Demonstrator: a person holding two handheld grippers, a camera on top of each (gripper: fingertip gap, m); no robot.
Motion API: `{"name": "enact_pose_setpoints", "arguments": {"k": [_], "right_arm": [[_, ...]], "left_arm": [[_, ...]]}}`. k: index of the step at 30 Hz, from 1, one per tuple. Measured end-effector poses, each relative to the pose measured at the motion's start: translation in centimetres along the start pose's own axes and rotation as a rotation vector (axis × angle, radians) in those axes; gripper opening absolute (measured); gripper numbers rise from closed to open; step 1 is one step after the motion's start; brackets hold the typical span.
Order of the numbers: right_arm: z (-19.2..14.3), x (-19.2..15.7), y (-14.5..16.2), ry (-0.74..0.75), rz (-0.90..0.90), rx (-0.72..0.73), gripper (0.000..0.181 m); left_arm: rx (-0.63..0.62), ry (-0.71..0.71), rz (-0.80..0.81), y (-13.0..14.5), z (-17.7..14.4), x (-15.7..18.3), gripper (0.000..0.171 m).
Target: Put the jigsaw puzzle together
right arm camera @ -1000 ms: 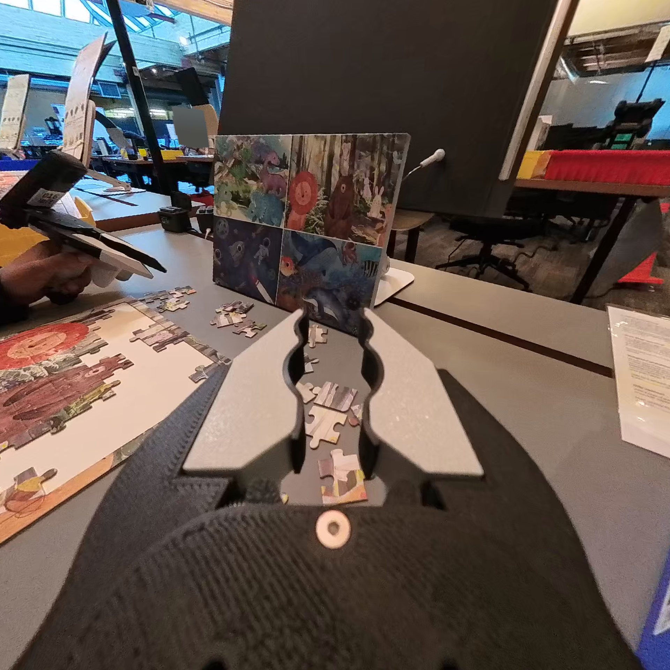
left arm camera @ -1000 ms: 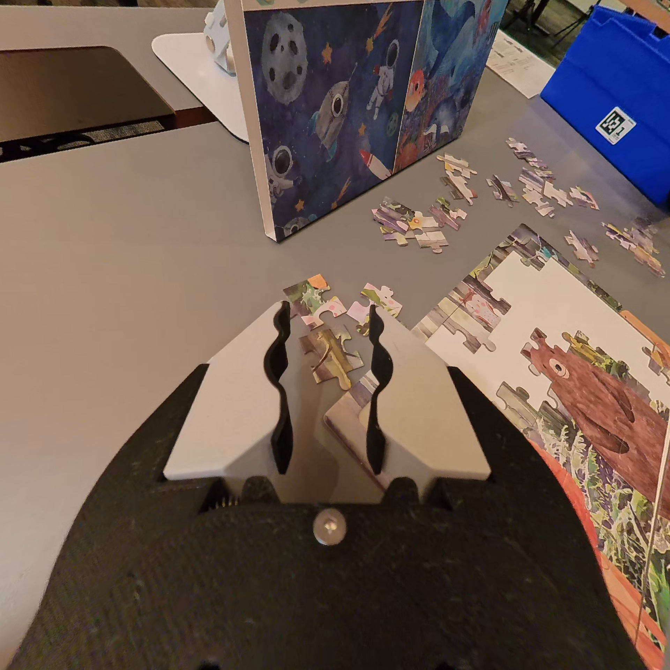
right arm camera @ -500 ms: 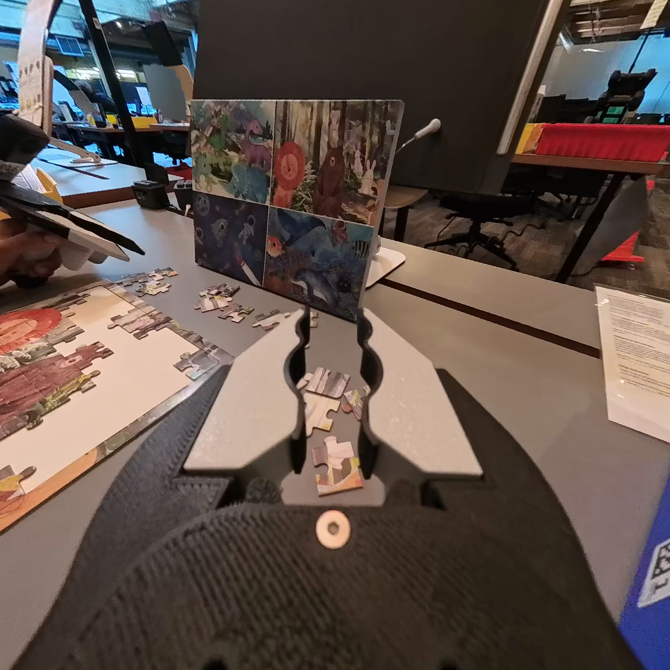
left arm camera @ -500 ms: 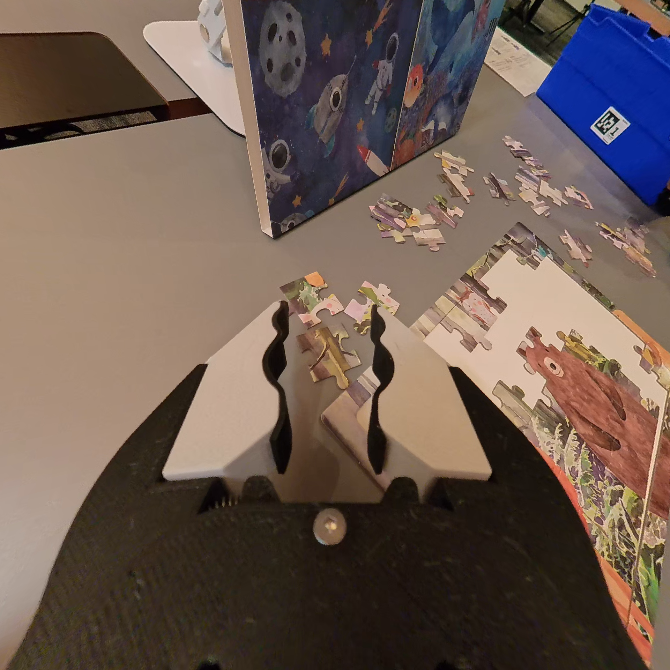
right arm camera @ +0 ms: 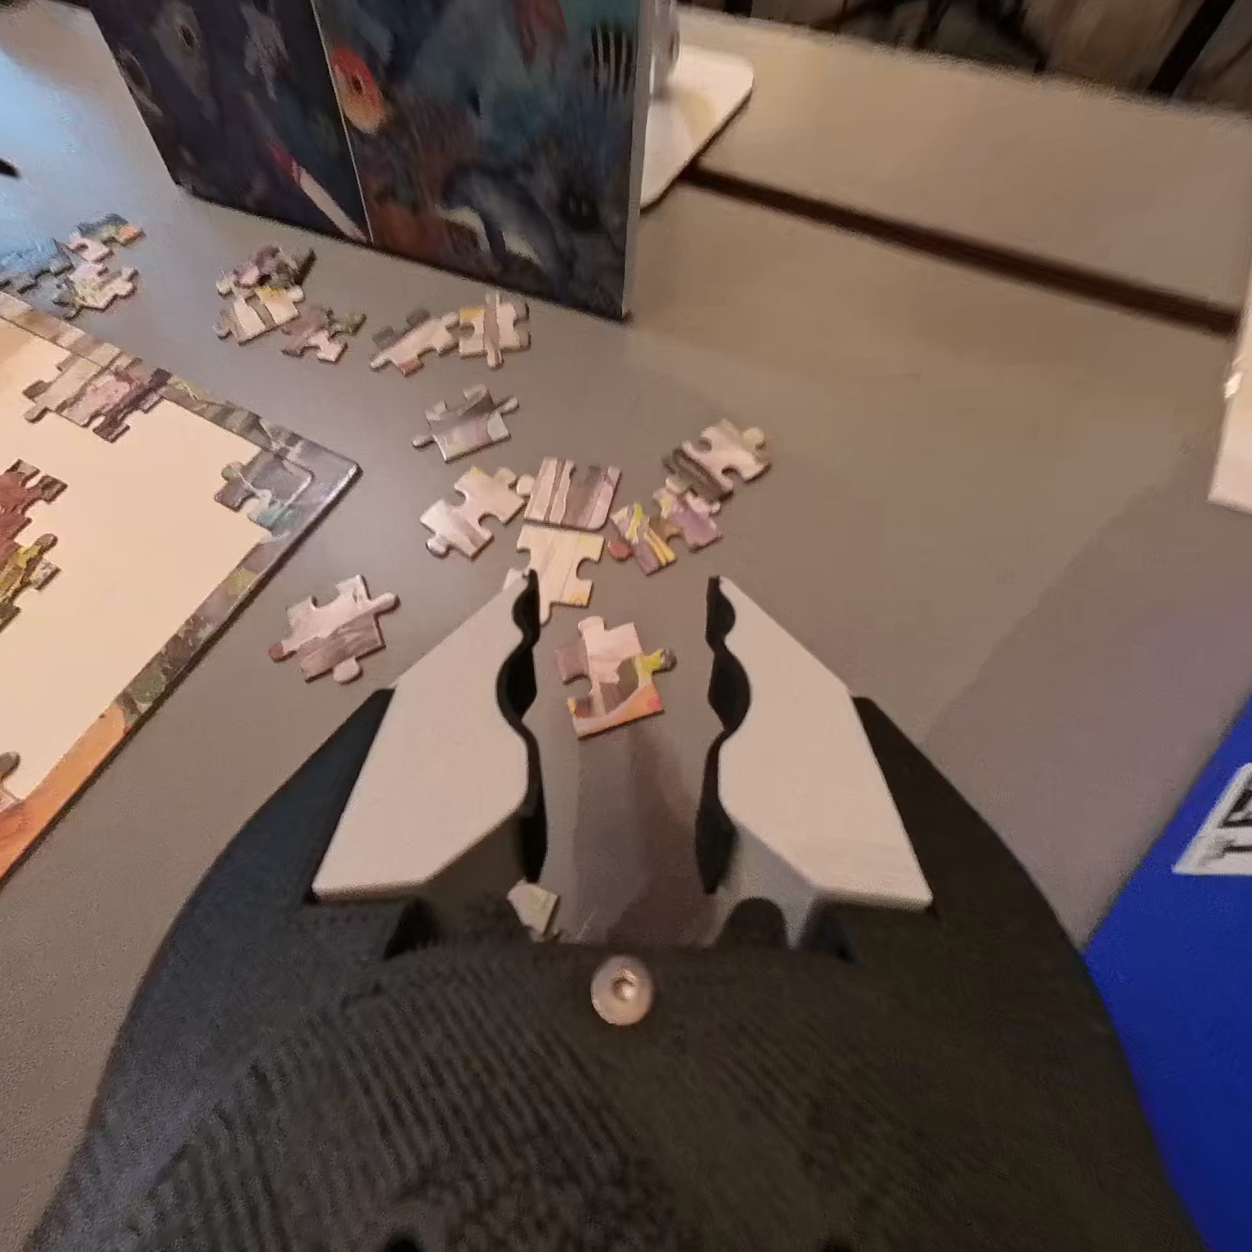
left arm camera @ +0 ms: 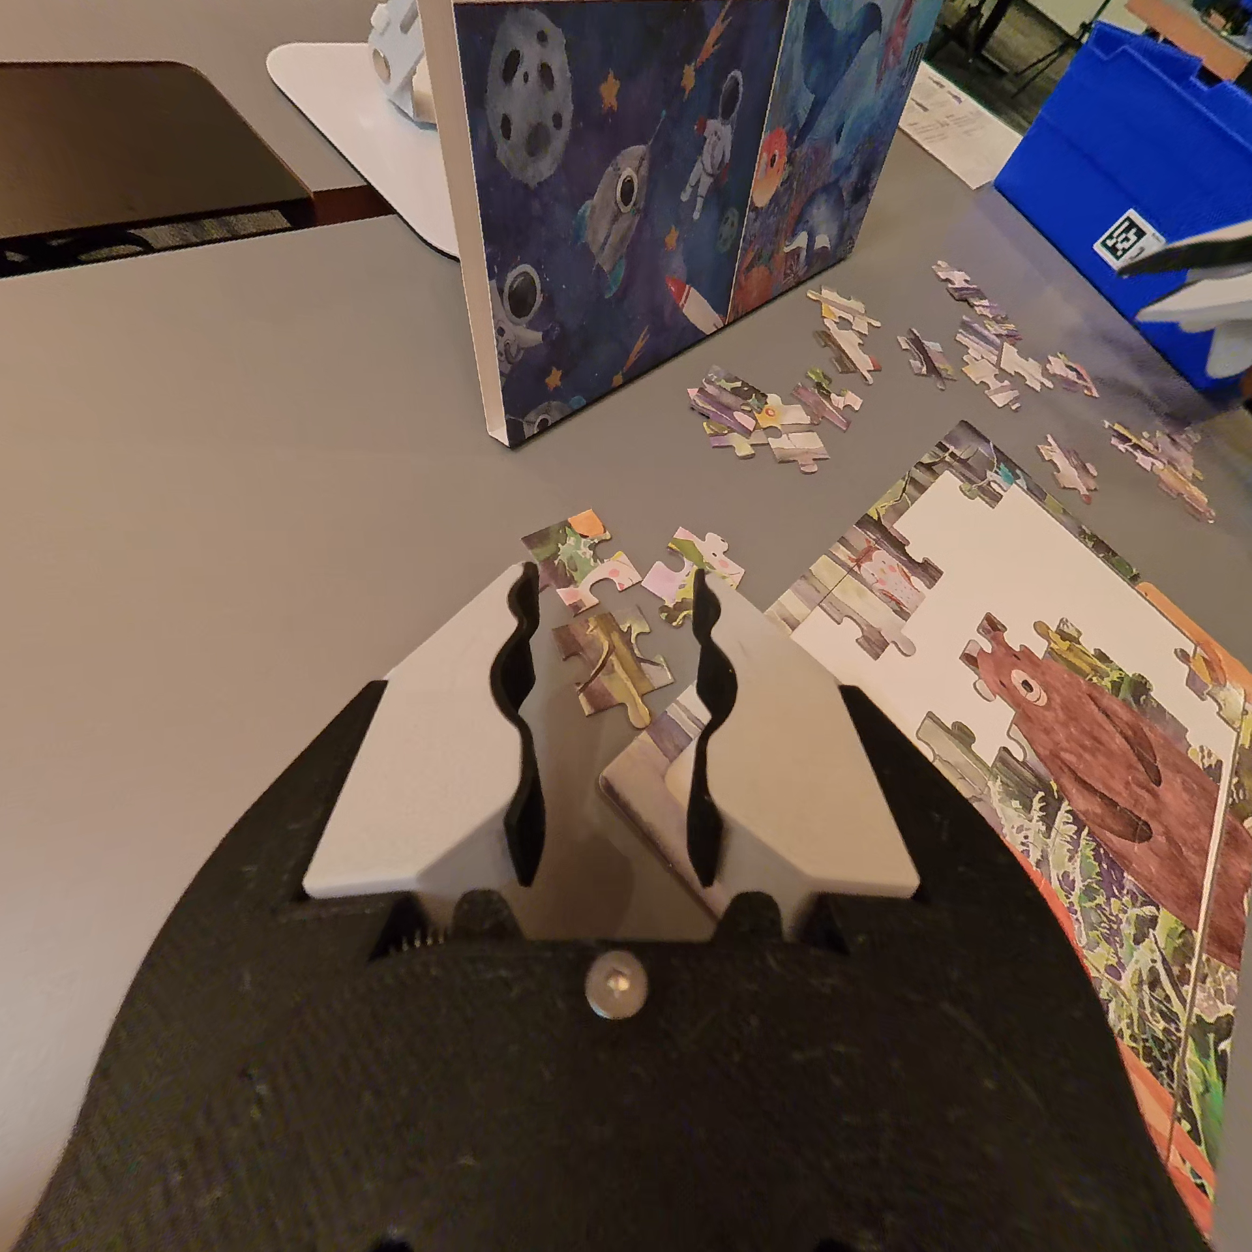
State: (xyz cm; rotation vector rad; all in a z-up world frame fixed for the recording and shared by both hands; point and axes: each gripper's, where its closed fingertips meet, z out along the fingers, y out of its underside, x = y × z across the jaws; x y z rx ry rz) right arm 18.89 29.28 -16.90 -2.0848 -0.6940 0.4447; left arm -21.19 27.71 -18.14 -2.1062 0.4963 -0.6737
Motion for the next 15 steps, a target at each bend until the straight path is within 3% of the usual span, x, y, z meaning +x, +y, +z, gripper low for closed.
{"name": "enact_pose_setpoints", "arguments": {"k": [7, 15], "right_arm": [[1.0, -0.7, 3.9, -0.08, 0.122, -0.23, 0.054], [0.8, -0.2, 4.5, -0.018, 0.026, -0.265, 0.037]], "left_arm": [[0.006, 0.008, -0.004, -0.1, -0.1, 0.0, 0.044], [0.003, 0.009, -0.003, 0.0, 0.0, 0.1, 0.044]]}}
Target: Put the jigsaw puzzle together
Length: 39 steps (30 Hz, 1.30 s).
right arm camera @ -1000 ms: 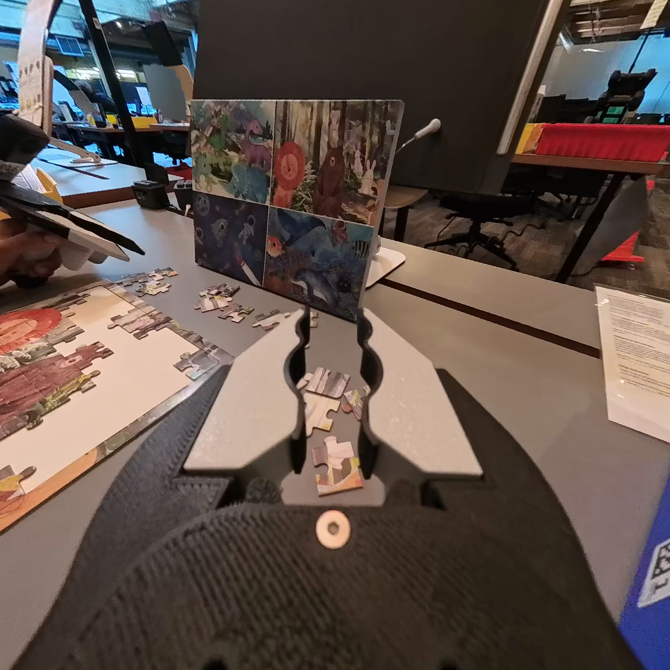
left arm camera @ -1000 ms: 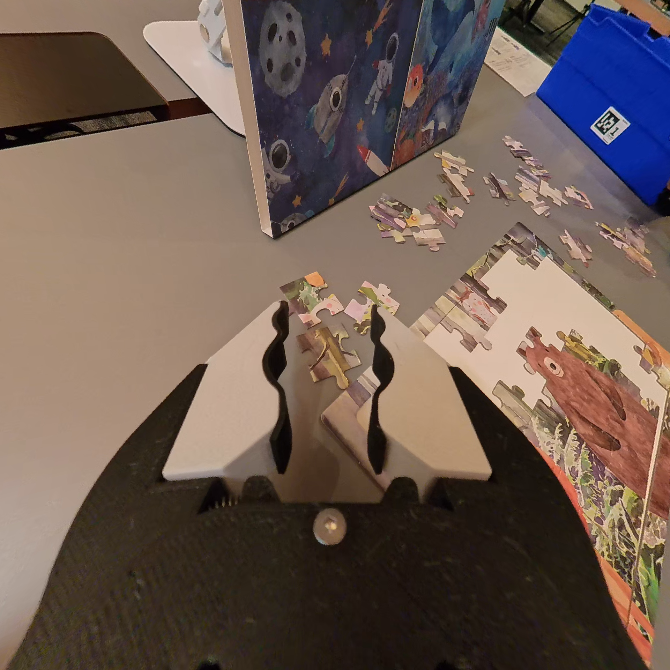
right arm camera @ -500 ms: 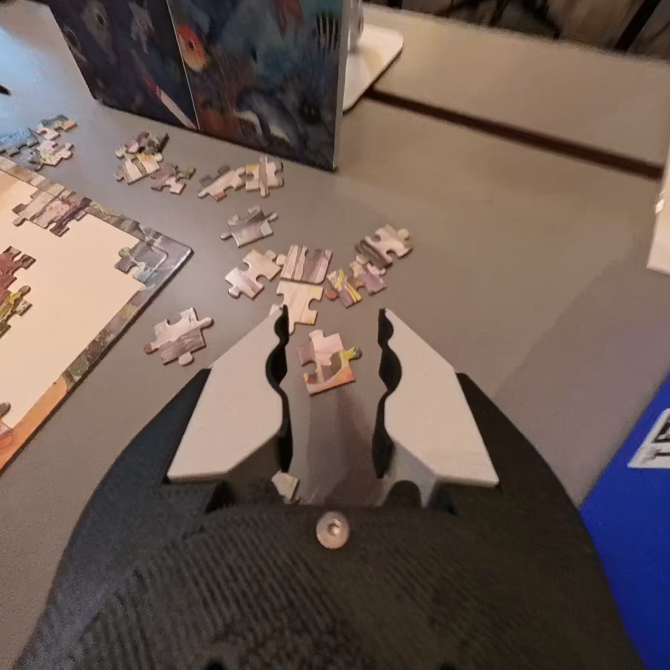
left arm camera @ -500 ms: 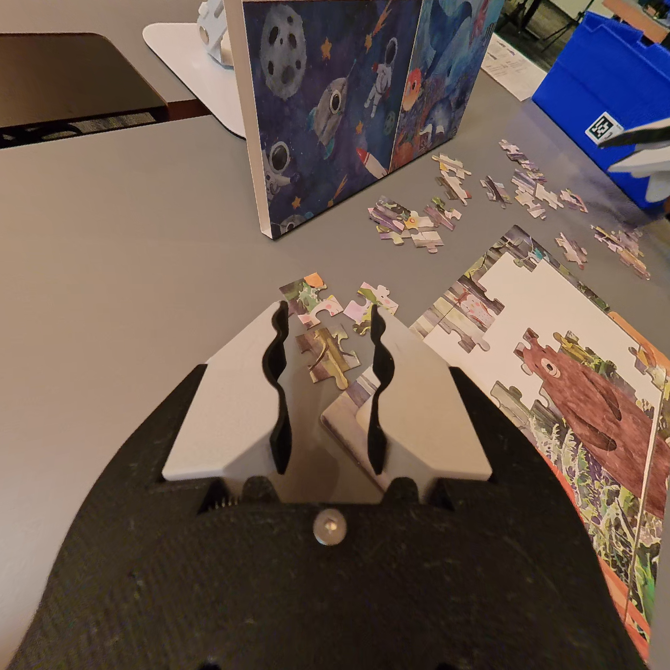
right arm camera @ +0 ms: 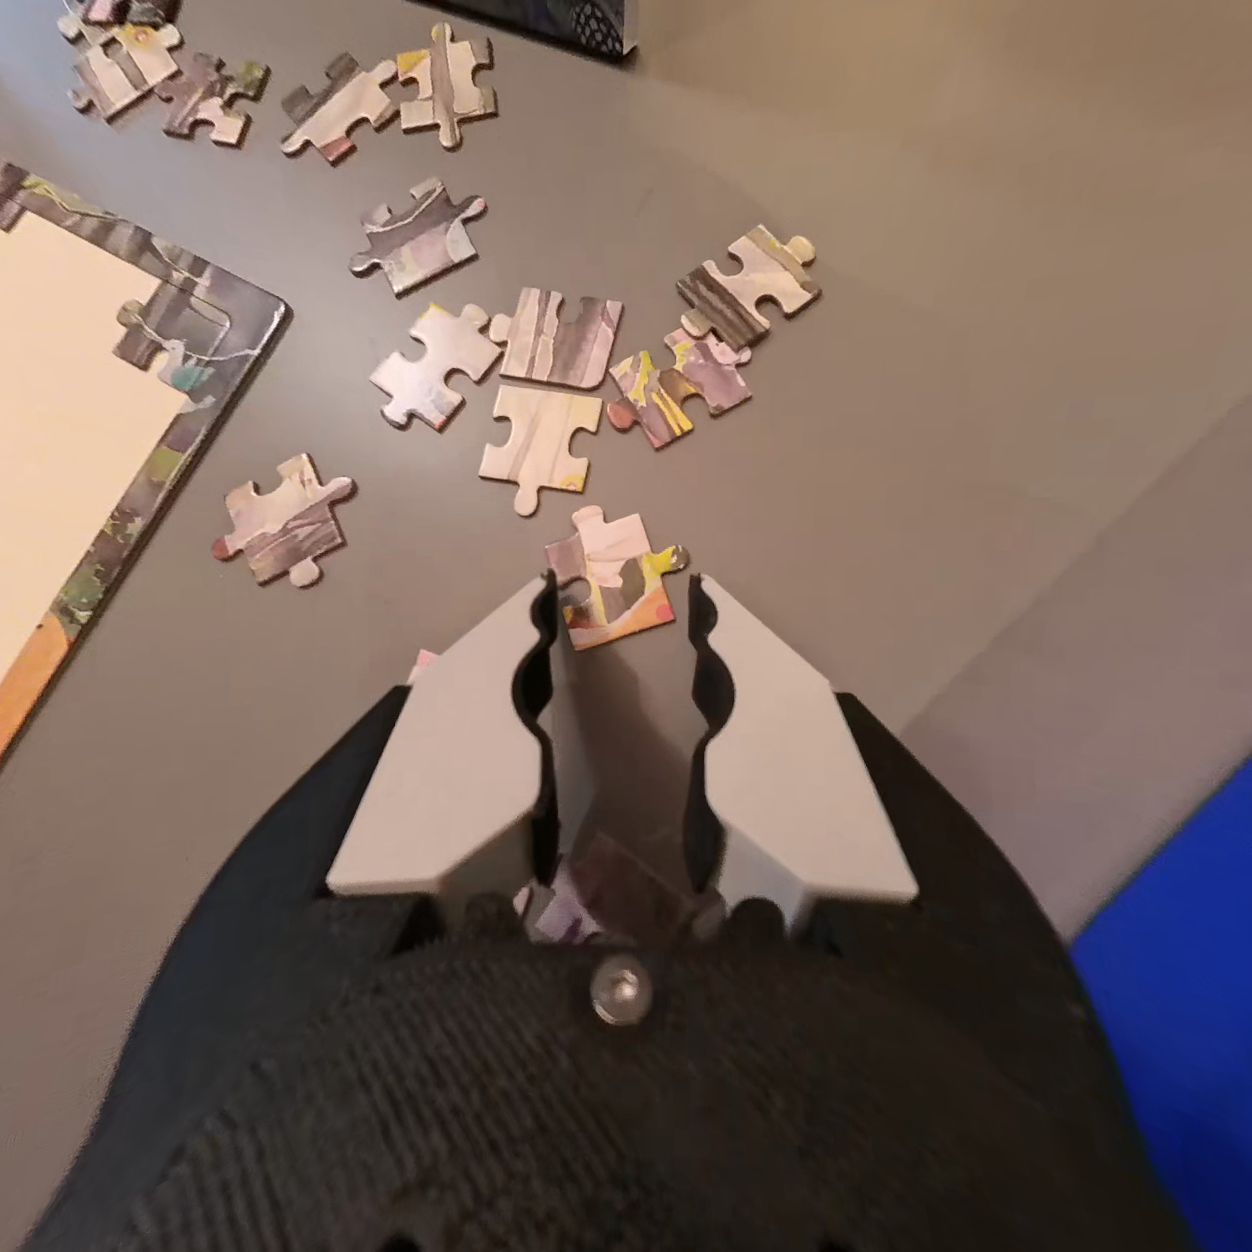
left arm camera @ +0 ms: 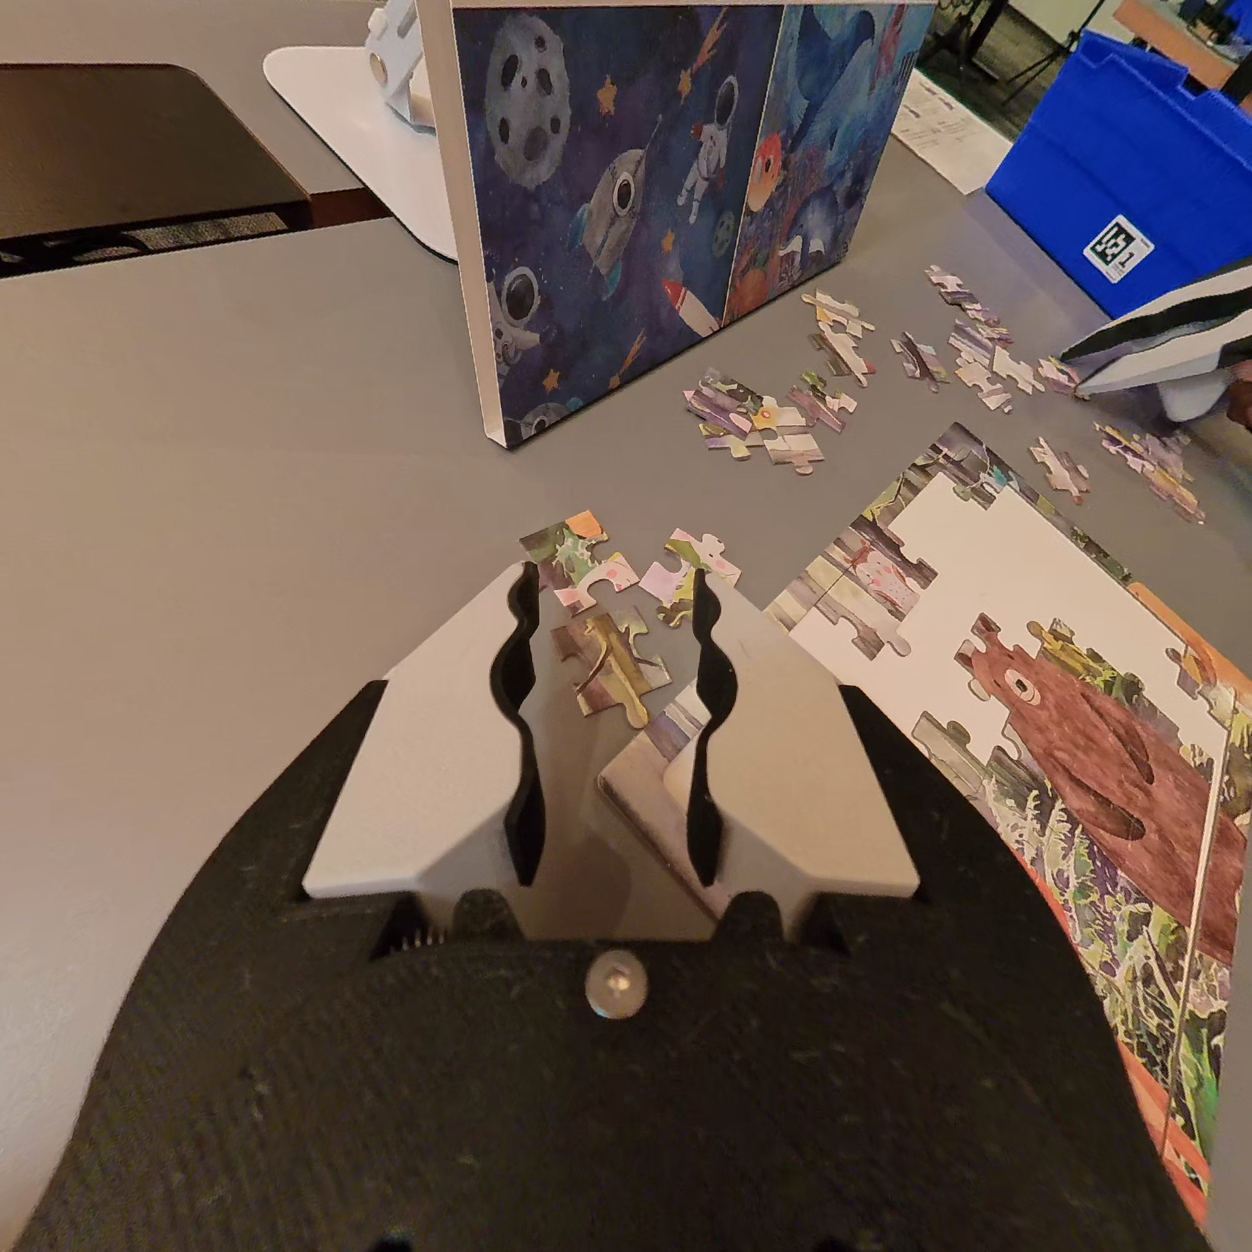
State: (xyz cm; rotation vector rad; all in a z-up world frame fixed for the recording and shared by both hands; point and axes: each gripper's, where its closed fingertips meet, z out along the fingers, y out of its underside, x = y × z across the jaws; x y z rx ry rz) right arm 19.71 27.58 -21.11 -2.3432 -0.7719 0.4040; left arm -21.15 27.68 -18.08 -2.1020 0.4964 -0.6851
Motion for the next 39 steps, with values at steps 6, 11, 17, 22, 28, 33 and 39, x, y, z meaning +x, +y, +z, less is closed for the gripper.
{"name": "enact_pose_setpoints", "arguments": {"k": [6, 11, 17, 22, 28, 33, 39], "right_arm": [[0.2, 0.3, 0.0, 0.054, -0.06, -0.013, 0.02], [0.2, 0.3, 0.0, 0.052, -0.064, -0.011, 0.02], [0.2, 0.3, -0.1, 0.054, -0.076, -0.014, 0.02], [0.2, 0.1, -0.2, 0.058, -0.104, -0.015, 0.02], [-0.2, -0.4, -1.0, 0.056, -0.148, 0.023, 0.019], [-1.1, -2.2, -2.8, 0.017, -0.249, 0.126, 0.009], [-1.8, -2.0, -3.4, 0.062, -0.259, 0.152, 0.012]], "left_arm": [[-0.002, -0.001, 0.002, 0.0, 0.0, 0.0, 0.044], [-0.004, -0.004, 0.006, 0.0, 0.0, 0.0, 0.044], [-0.006, -0.005, 0.011, 0.1, 0.0, 0.1, 0.044], [-0.009, -0.007, 0.016, 0.1, 0.1, 0.1, 0.044], [-0.013, -0.009, 0.018, 0.1, 0.1, 0.1, 0.044], [-0.012, -0.008, 0.016, 0.1, 0.1, 0.1, 0.044], [-0.011, -0.007, 0.015, 0.1, 0.1, 0.1, 0.044]]}}
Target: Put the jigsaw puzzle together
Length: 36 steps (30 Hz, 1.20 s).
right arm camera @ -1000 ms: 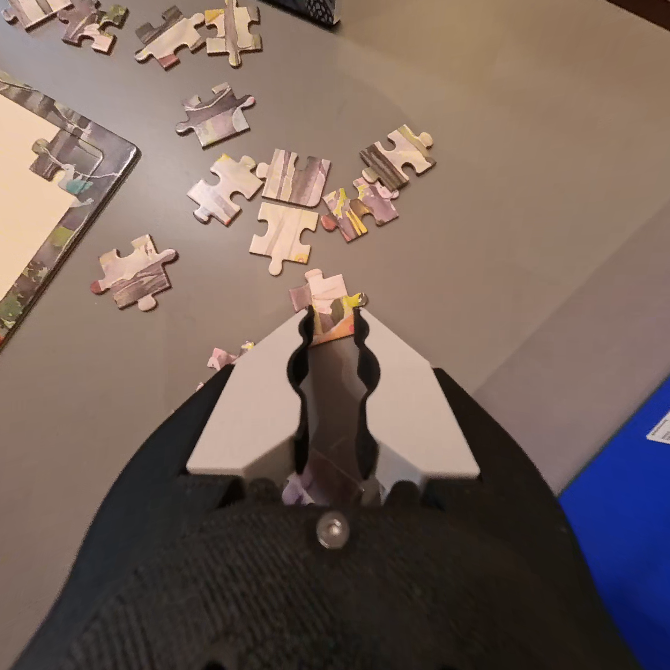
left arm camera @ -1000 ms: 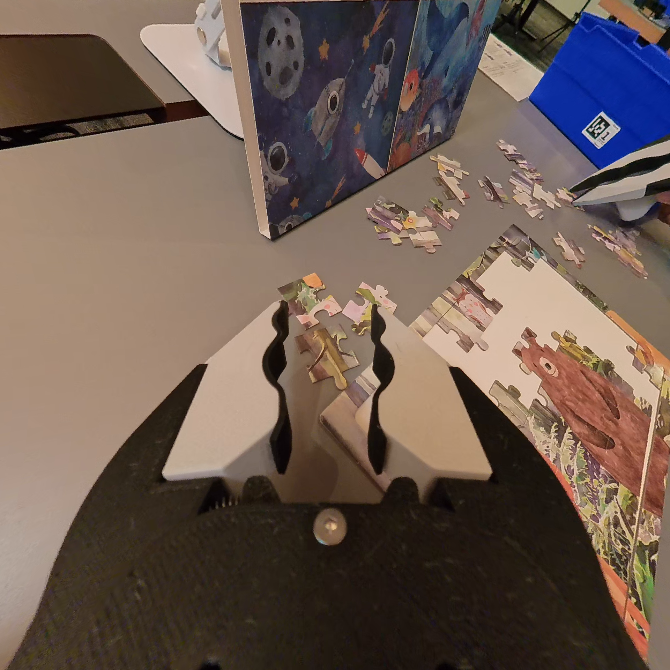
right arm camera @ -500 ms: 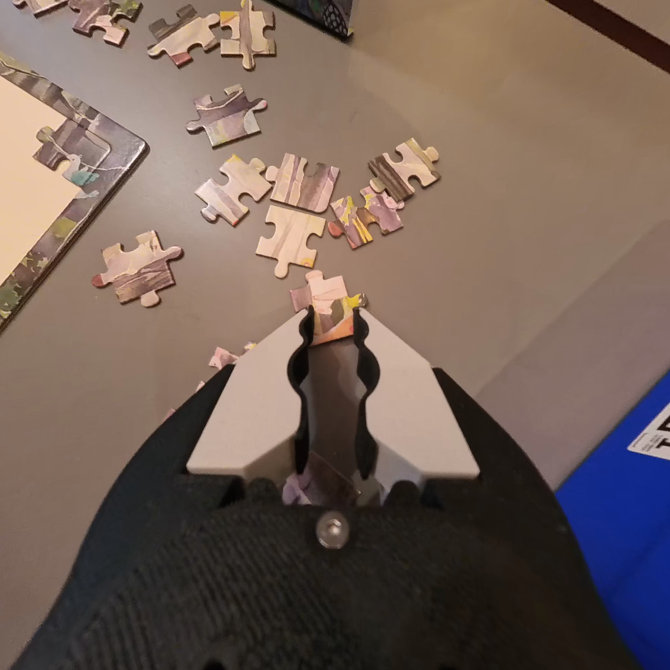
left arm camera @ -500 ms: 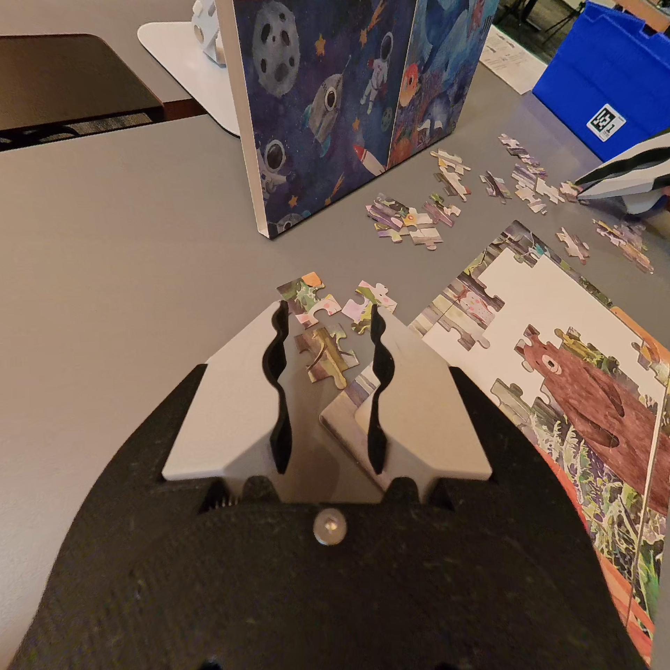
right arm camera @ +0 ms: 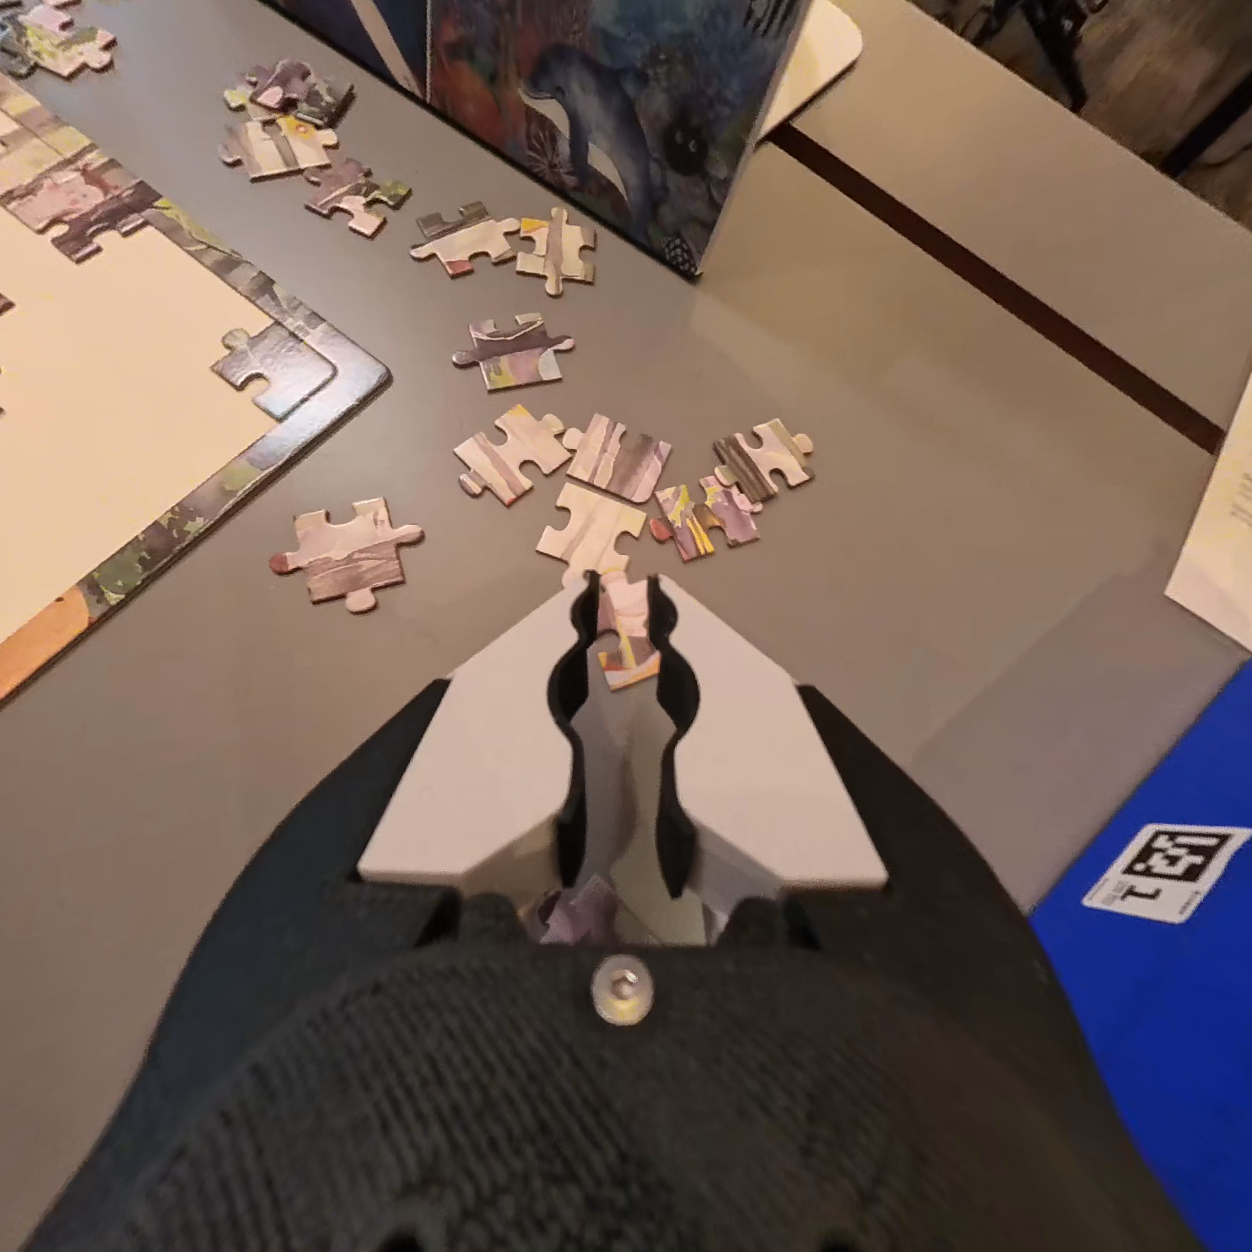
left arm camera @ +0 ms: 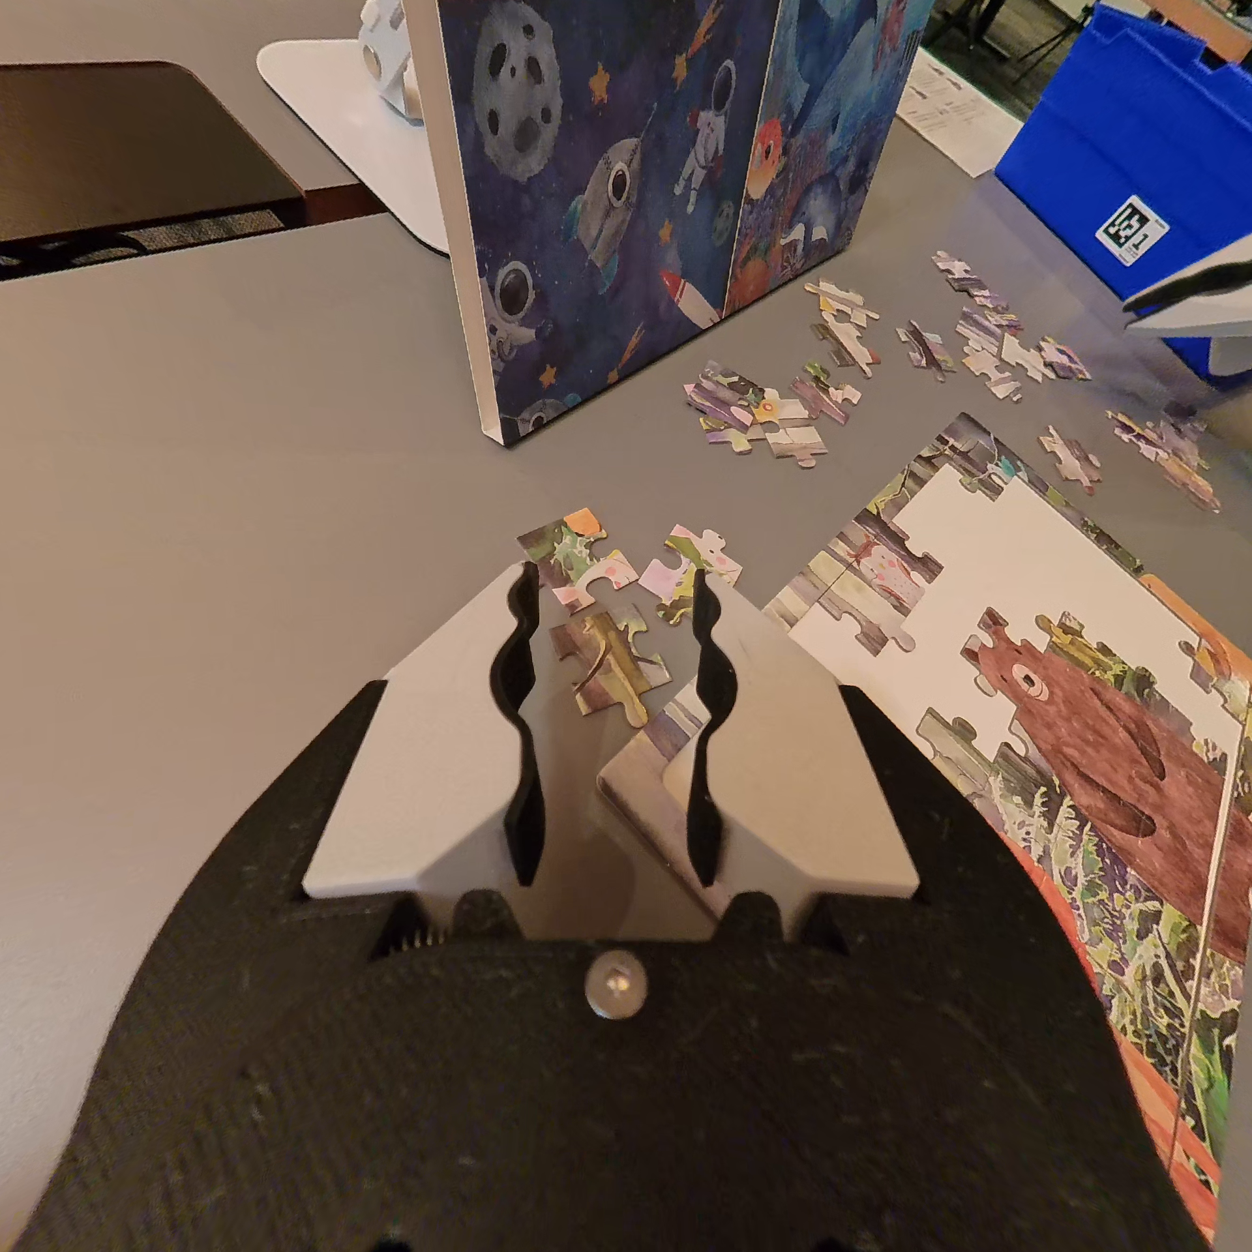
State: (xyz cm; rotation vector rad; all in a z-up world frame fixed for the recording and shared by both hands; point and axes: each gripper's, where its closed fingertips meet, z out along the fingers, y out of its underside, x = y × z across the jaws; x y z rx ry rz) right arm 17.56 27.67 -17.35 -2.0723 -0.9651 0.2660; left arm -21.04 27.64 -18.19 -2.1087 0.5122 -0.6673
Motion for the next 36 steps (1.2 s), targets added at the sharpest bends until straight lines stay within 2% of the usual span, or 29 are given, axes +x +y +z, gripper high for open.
{"name": "enact_pose_setpoints", "arguments": {"k": [7, 22, 26, 31, 36], "right_arm": [[0.0, 1.7, 2.0, -0.009, 0.166, -0.05, 0.03], [2.0, 0.5, 3.0, -0.082, 0.191, -0.088, 0.048], [2.5, 0.4, 2.9, -0.085, 0.197, -0.074, 0.048], [2.6, 0.9, 3.1, -0.027, 0.164, -0.092, 0.034], [2.6, 0.8, 3.1, -0.03, 0.157, -0.097, 0.034]], "left_arm": [[-0.002, 0.001, 0.0, 0.0, 0.0, 0.0, 0.044], [-0.007, 0.011, -0.001, 0.1, 0.2, 0.3, 0.044], [-0.012, 0.007, 0.005, 0.2, 0.2, 0.3, 0.044], [-0.008, 0.009, 0.0, 0.1, 0.2, 0.3, 0.044], [-0.007, 0.009, -0.001, 0.1, 0.2, 0.3, 0.044]]}}
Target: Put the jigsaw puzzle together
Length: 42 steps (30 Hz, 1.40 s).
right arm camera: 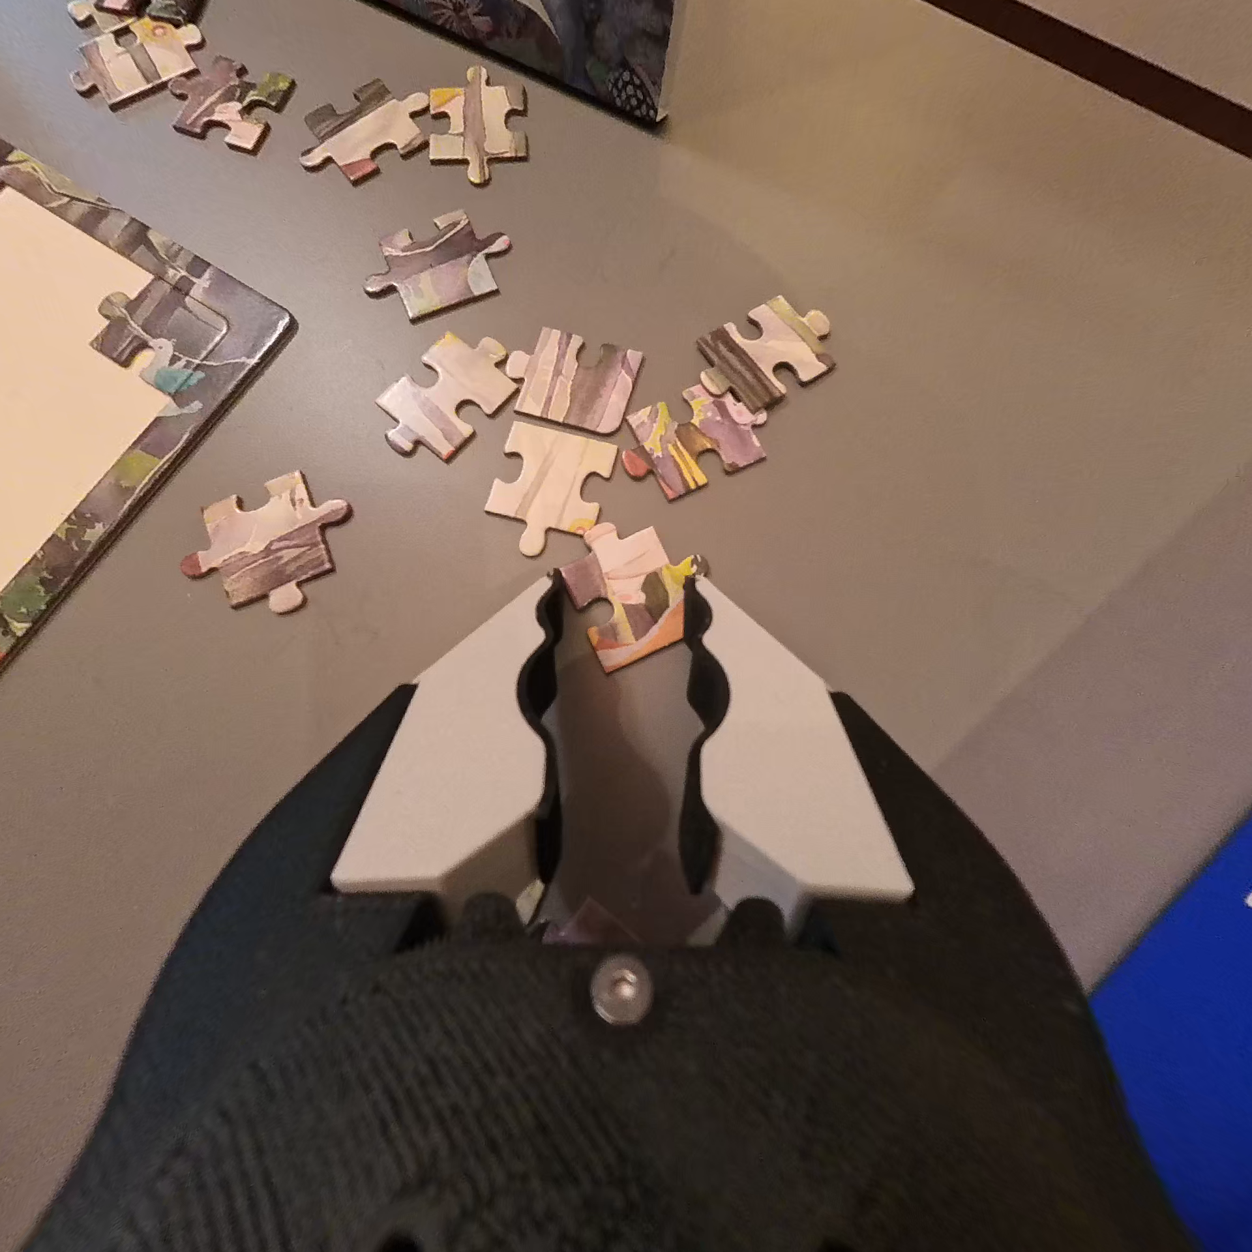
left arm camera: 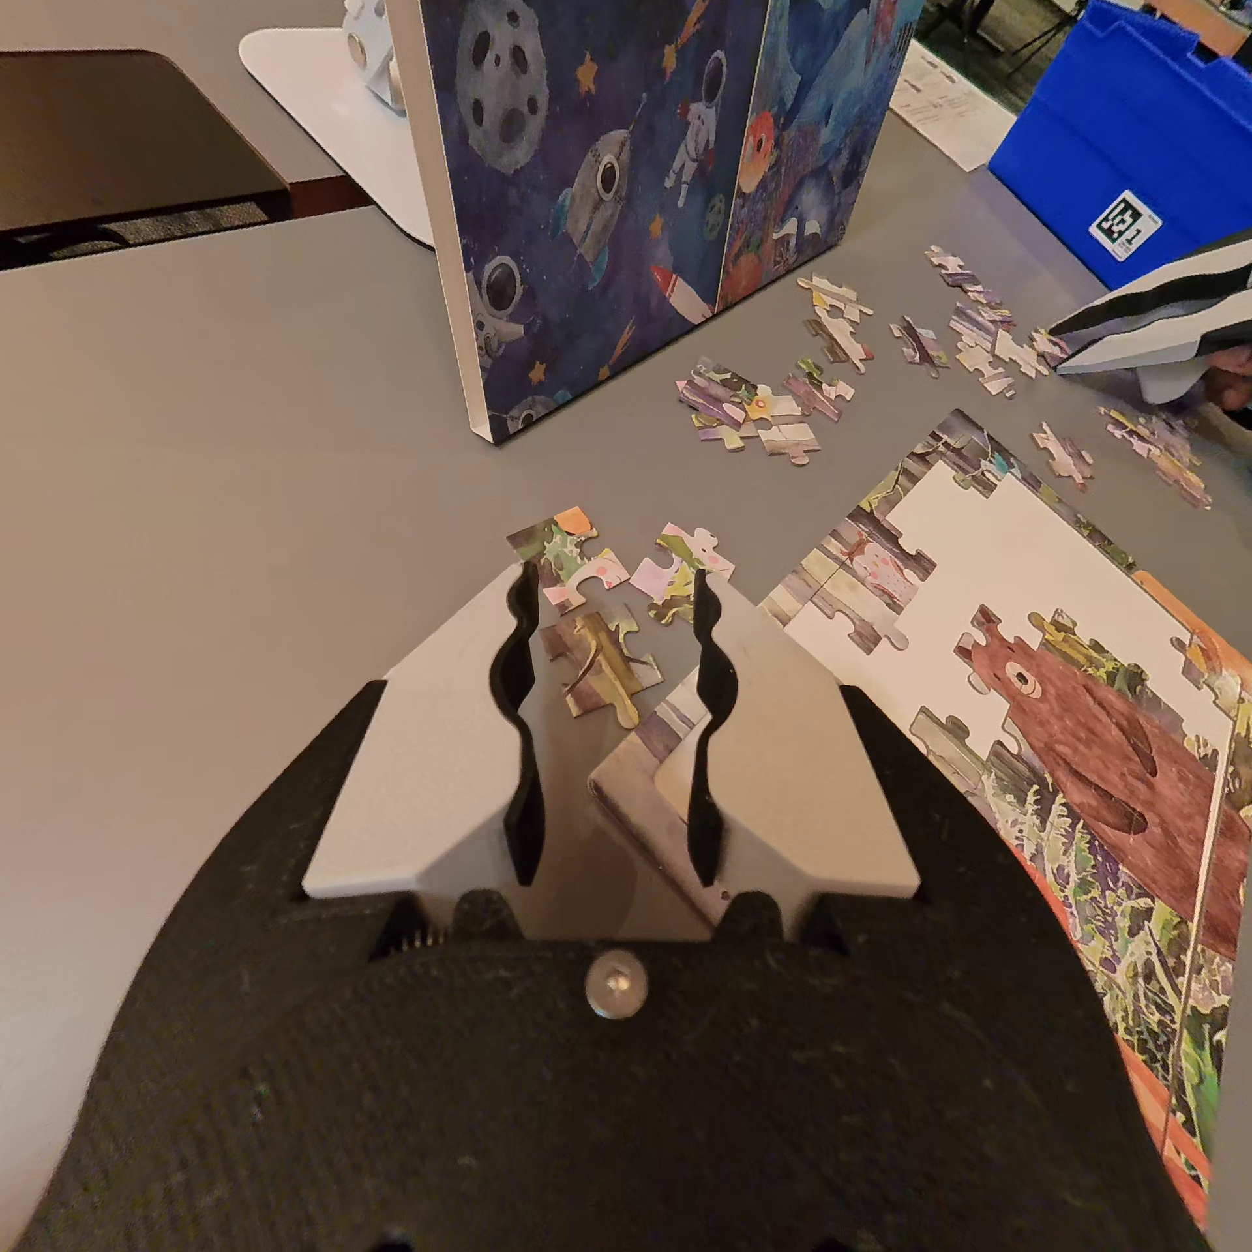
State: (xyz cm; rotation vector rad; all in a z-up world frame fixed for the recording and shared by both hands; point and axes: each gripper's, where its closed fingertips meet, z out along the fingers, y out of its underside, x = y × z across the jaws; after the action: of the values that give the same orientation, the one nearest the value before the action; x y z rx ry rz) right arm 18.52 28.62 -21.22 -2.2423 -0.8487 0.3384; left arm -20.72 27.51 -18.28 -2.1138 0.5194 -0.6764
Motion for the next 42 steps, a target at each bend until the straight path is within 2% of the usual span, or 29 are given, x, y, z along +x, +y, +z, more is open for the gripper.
{"name": "enact_pose_setpoints", "arguments": {"k": [6, 11, 13, 17, 20, 23, 27, 31, 42], "right_arm": [[-0.2, -0.7, -0.7, 0.005, -0.072, 0.018, 0.033], [-0.9, -2.5, -2.9, 0.034, -0.256, 0.108, 0.033], [-1.2, -3.3, -3.5, 0.051, -0.33, 0.133, 0.009], [-1.6, -5.1, -4.6, 0.037, -0.401, 0.185, 0.012], [-1.8, -5.0, -4.9, 0.032, -0.369, 0.199, 0.013], [-2.4, -3.1, -4.8, 0.064, -0.284, 0.207, 0.017], [-2.7, -0.3, -3.6, 0.074, -0.123, 0.172, 0.027], [-1.9, 0.8, -2.0, 0.073, -0.039, 0.1, 0.034], [-0.6, -0.6, -1.5, 0.007, -0.039, 0.075, 0.039]], "left_arm": [[-0.001, 0.0, 0.001, 0.0, 0.0, 0.0, 0.044], [-0.004, 0.001, 0.0, 0.0, 0.1, 0.0, 0.044], [-0.004, 0.001, 0.0, 0.0, 0.0, 0.0, 0.044], [-0.003, 0.002, -0.002, 0.0, 0.0, 0.0, 0.044], [-0.003, 0.002, -0.002, 0.0, 0.0, 0.0, 0.044], [-0.004, 0.002, -0.002, 0.0, 0.1, 0.0, 0.044], [-0.006, 0.005, -0.005, 0.1, 0.1, 0.0, 0.044], [-0.006, 0.005, -0.006, 0.1, 0.1, 0.0, 0.044], [-0.009, 0.002, -0.002, 0.1, 0.1, 0.0, 0.045]]}}
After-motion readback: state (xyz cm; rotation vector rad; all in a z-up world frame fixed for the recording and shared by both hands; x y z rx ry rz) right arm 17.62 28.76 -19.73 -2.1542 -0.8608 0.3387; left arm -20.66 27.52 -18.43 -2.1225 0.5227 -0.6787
